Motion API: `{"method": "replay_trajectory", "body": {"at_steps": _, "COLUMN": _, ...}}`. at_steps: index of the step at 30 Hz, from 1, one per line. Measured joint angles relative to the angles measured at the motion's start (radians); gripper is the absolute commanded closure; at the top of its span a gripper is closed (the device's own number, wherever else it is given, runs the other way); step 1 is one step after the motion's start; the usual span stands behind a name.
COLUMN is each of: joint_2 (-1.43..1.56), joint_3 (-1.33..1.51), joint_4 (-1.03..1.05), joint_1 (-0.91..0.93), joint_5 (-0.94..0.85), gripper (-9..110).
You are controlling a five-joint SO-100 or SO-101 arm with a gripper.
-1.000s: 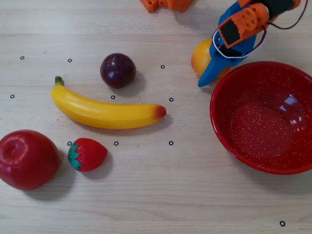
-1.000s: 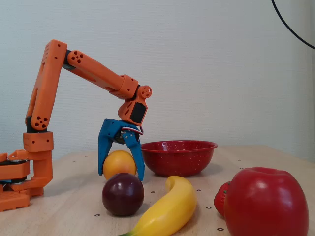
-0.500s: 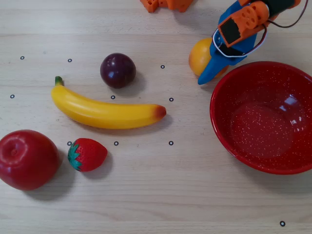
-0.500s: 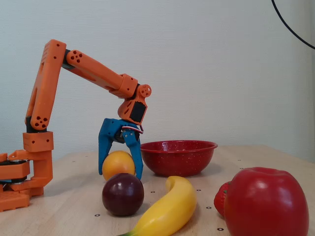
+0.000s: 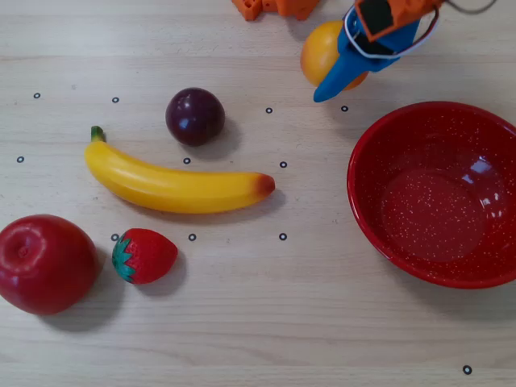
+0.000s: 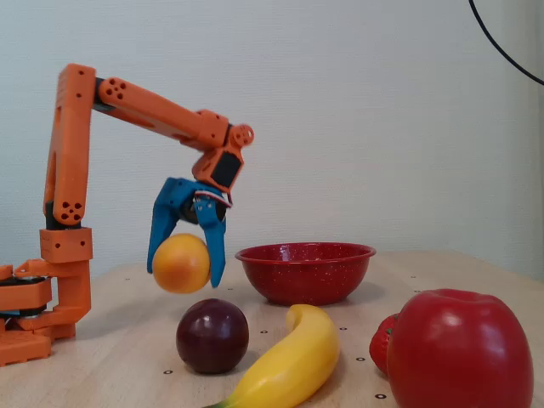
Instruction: Put the peach in the red bowl.
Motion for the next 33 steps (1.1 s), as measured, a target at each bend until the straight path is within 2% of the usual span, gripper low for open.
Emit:
{"method": "replay_trajectory", "body": {"at_steps": 8, "joint_2": 0.224, "joint_3": -0.124, "joint_4": 0.0, "joint_1": 0.002, "joint_5": 0.118, "gripper": 101}}
{"method": "replay_trajectory", "body": {"at_steps": 13, "joint_2": 0.238, "joint_3": -0.308, "joint_4": 0.0, "joint_1": 0.031, "joint_5": 0.199, "gripper": 101}}
{"method": "replay_trajectory", "body": {"at_steps": 20, "joint_2": 0.224, "joint_3": -0.534, "joint_4": -0.011, "joint_1": 0.074, "joint_5": 0.425, "gripper": 101}}
{"method": "replay_trajectory", "body": {"at_steps": 25, "joint_2": 0.081, "joint_3": -0.538, "joint_4": -0.235, "joint_1": 0.057, "joint_5": 0.601, "gripper": 101}}
{"method": "replay_trajectory", "body": {"at_steps": 29, "joint_2": -0.011, "joint_3": -0.522, "joint_4": -0.402, "joint_1": 0.014, "joint_5": 0.721, "gripper": 88}}
{"method": "replay_trajectory", "body": {"at_steps": 33, "joint_2": -0.095, "joint_3": -0.457, "joint_4": -0.457, "joint_1": -0.015, "joint_5": 0.785, "gripper": 79}}
